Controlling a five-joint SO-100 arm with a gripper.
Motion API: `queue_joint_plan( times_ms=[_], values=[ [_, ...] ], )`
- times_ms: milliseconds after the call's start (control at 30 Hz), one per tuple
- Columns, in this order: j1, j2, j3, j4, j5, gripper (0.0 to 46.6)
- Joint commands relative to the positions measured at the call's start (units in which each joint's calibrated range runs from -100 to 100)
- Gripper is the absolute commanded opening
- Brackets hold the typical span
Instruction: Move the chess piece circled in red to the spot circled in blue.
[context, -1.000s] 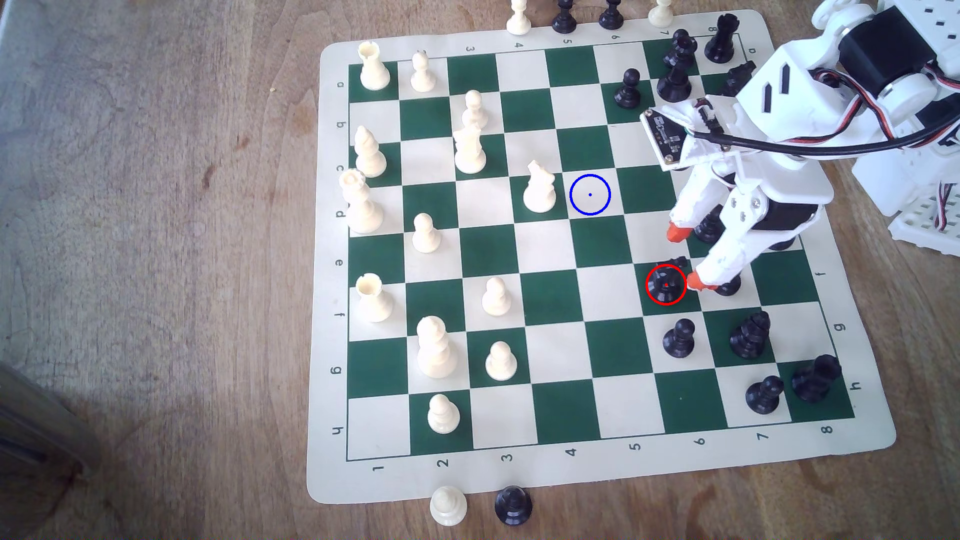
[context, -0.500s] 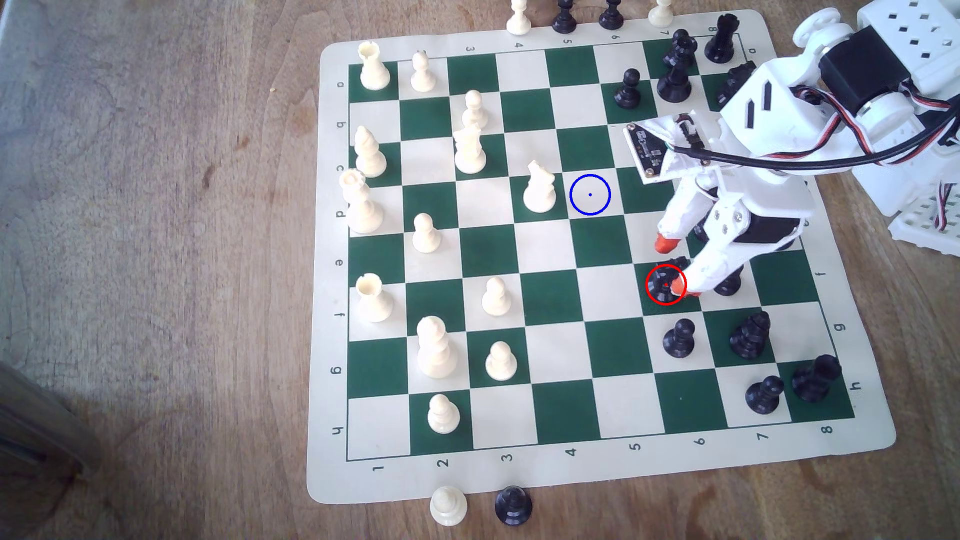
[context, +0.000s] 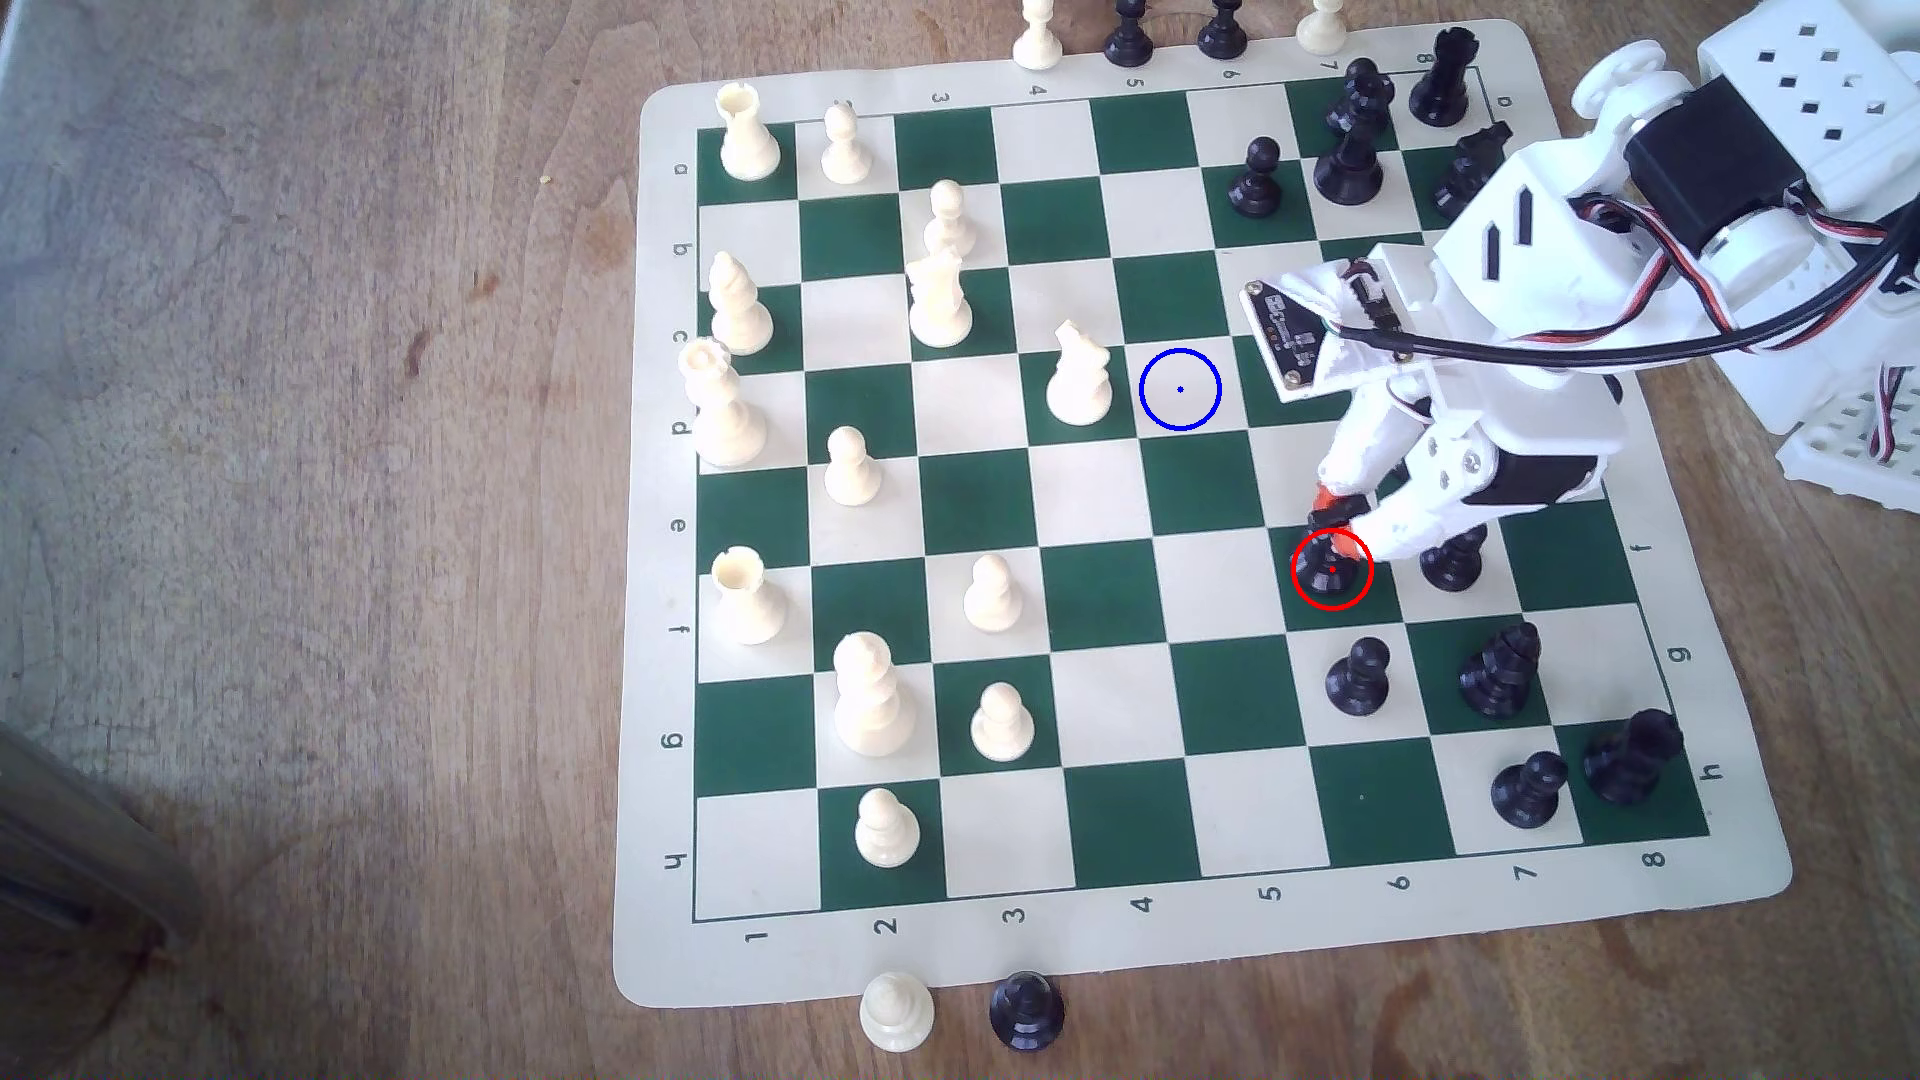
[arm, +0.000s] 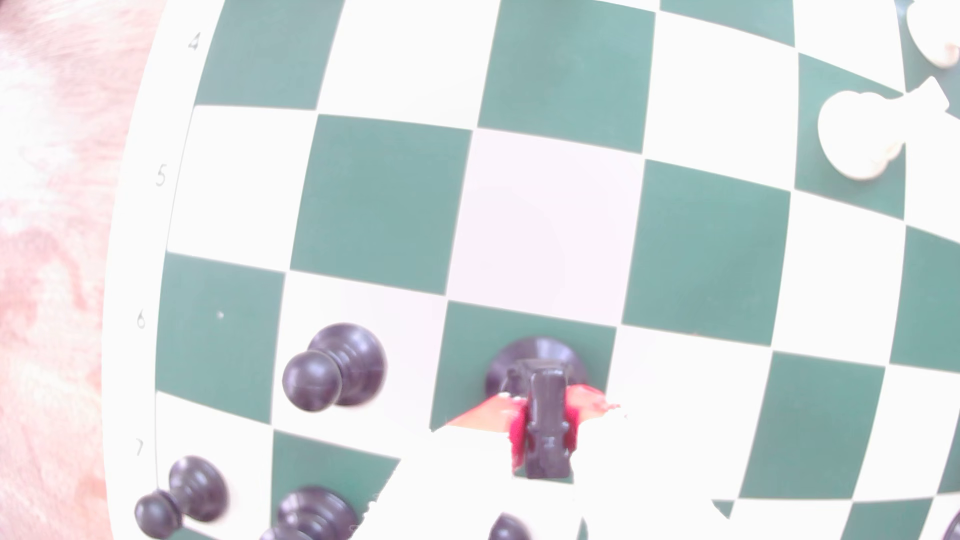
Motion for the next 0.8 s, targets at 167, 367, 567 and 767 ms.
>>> queue_joint_plan(
  times_ms=[167, 367, 567, 767],
  values=[
    [1.8, -3.2, -8.9, 5.5, 0.0, 0.3],
    [4.8, -5.9, -18.3, 13.1, 0.6, 0.3],
    [8.8, -5.3, -19.8, 13.8, 1.8, 0.3],
    [13.7, -2.4, -20.0, 9.8, 3.1, 0.3]
  ],
)
